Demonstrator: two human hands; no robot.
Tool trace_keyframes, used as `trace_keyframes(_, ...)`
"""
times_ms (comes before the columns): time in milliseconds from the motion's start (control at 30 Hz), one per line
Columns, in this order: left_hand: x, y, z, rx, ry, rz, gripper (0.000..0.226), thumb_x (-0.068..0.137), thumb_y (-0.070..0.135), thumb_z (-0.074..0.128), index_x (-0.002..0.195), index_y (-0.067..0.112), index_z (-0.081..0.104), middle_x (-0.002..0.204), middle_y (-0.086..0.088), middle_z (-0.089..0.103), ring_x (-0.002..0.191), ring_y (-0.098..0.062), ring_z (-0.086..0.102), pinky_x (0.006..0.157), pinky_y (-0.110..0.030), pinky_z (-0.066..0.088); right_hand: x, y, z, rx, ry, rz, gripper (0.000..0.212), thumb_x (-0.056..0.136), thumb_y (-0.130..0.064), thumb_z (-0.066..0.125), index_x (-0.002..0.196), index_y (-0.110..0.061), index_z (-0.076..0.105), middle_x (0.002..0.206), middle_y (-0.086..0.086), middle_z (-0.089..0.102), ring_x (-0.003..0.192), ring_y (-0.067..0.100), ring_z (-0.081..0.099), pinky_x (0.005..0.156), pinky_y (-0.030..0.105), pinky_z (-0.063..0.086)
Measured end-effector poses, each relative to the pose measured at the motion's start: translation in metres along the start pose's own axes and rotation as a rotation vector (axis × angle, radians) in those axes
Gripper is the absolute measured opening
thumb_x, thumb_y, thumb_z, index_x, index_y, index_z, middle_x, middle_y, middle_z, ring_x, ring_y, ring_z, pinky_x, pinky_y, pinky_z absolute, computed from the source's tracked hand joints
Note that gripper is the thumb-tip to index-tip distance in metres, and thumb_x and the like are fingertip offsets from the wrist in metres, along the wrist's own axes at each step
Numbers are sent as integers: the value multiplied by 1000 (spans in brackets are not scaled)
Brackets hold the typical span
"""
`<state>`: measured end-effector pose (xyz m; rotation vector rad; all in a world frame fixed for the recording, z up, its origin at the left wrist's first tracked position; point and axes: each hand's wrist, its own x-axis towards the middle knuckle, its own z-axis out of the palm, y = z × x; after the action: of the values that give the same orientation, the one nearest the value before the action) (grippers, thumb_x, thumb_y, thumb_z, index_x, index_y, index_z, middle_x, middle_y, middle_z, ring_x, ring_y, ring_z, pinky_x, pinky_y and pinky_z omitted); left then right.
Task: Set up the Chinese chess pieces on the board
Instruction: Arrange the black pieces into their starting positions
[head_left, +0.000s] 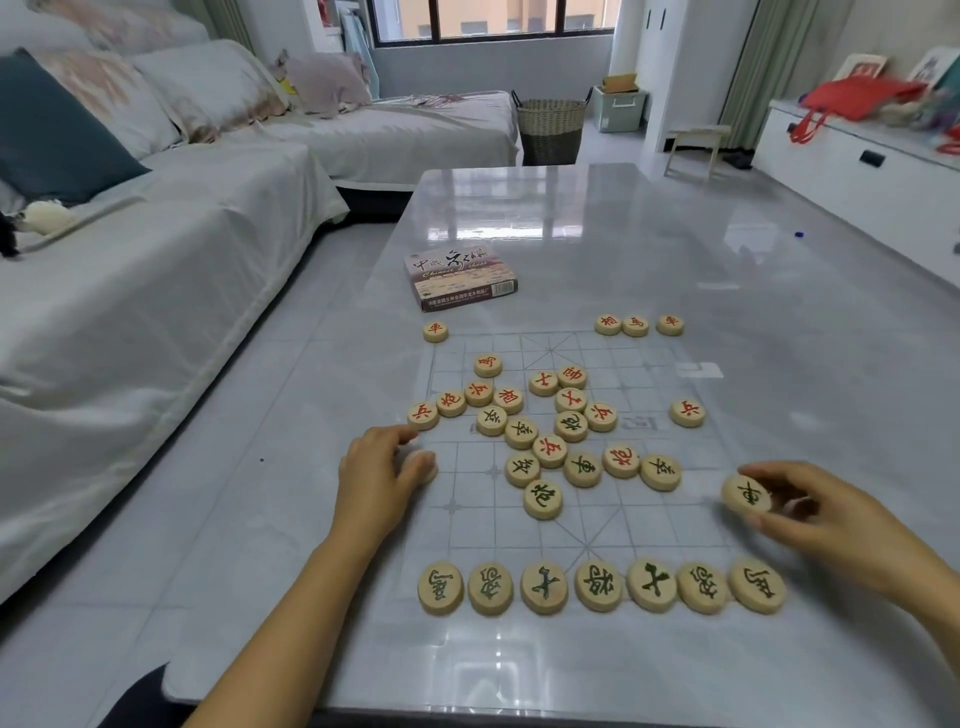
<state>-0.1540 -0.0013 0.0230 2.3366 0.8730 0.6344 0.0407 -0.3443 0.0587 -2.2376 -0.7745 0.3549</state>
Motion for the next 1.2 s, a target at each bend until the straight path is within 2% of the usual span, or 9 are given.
trace_keyframes(100, 8, 21, 5, 31, 11, 57, 30, 85, 26, 63, 112, 14, 60, 116, -5, 61, 108, -24, 51, 96, -41, 40, -11, 18, -2, 12, -1, -8, 42, 74, -5, 74, 93, -39, 57, 98, -7, 62, 88, 10, 58, 71, 7, 41)
trace_keyframes(267, 25, 66, 25, 92, -174, 228, 27, 87, 18, 59, 113, 12, 62, 112, -10, 62, 107, -26, 52, 92, -38, 42, -15, 31, -3, -19, 47, -80, 49, 74, -1, 72, 96, -42, 54, 100, -9, 56, 92, -7, 51, 74, 5, 40)
trace_keyframes(500, 41, 79, 38, 92, -224, 102, 24, 87, 13, 59, 110, 8, 61, 113, -12, 60, 101, -24, 56, 83, -32, 44, -22, 42, 4, 19, 78, -116, 50, 75, 1, 70, 99, -40, 54, 105, -8, 55, 98, -4, 50, 84, 0, 36)
trace_keyframes(633, 35, 67, 34, 44, -195, 35, 21, 86, 16, 61, 106, 11, 60, 108, -7, 60, 91, -16, 53, 77, -27, 41, -25, 44, 2, 35, 55, -133, 46, 75, 3, 68, 100, -35, 57, 107, -10, 55, 102, -6, 49, 84, 0, 36)
trace_keyframes(733, 28, 64, 29, 24, -191, 66, 20, 87, 12, 58, 107, 12, 60, 107, -6, 60, 89, -14, 52, 77, -25, 40, -28, 45, -7, 60, -6, -117, 43, 75, 2, 68, 99, -31, 59, 109, -11, 54, 101, -5, 50, 83, 0, 36)
trace_keyframes(833, 21, 73, 29, 15, -210, 160, 19, 85, 10, 59, 104, 10, 61, 106, -7, 60, 88, -13, 51, 77, -24, 39, -36, 48, -11, -32, -56, -133, 43, 74, -3, 71, 99, -35, 57, 109, -14, 52, 108, -3, 44, 86, 3, 34)
trace_keyframes(1000, 10, 102, 45, 81, -304, 325, 35, 83, 20, 64, 117, 14, 59, 101, -2, 51, 94, -16, 48, 78, -25, 37, -48, 51, -5, -57, -44, -140, 46, 73, -6, 72, 101, -38, 55, 107, -14, 51, 110, -1, 41, 90, 3, 31)
trace_keyframes(1100, 8, 112, 57, 200, -419, 328, 48, 80, 27, 68, 126, 18, 54, 104, -3, 45, 103, -20, 43, 80, -27, 35, -49, 52, -5, -81, -53, -146, 46, 73, -6, 71, 100, -38, 55, 106, -14, 50, 109, -1, 41, 90, 4, 31)
trace_keyframes(1200, 9, 113, 65, 292, -490, 304, 53, 77, 31, 70, 125, 17, 53, 112, -9, 47, 108, -24, 43, 90, -35, 42, -51, 53, -6, -80, -81, -141, 47, 71, -6, 71, 98, -40, 54, 107, -15, 50, 109, 0, 40, 89, 5, 31)
